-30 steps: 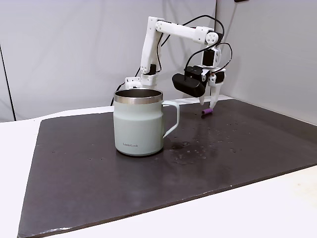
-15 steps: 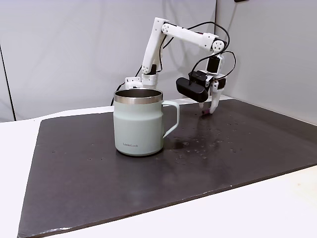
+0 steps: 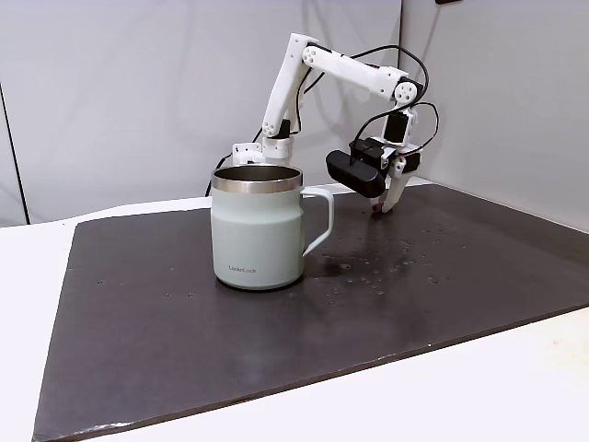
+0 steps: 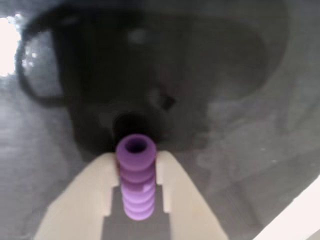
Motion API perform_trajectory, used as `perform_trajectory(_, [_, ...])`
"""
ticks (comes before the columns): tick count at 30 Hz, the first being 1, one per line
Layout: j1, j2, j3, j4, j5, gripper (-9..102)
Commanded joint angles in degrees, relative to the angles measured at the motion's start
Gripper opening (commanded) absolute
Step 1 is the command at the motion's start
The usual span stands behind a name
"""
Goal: Grasp a pengrip and put it in the cup.
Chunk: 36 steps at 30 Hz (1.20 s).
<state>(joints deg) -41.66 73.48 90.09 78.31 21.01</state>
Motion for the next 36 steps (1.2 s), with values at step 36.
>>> perform_trajectory(36, [33.9,30.0,-16.3,20.1,-16.6,0])
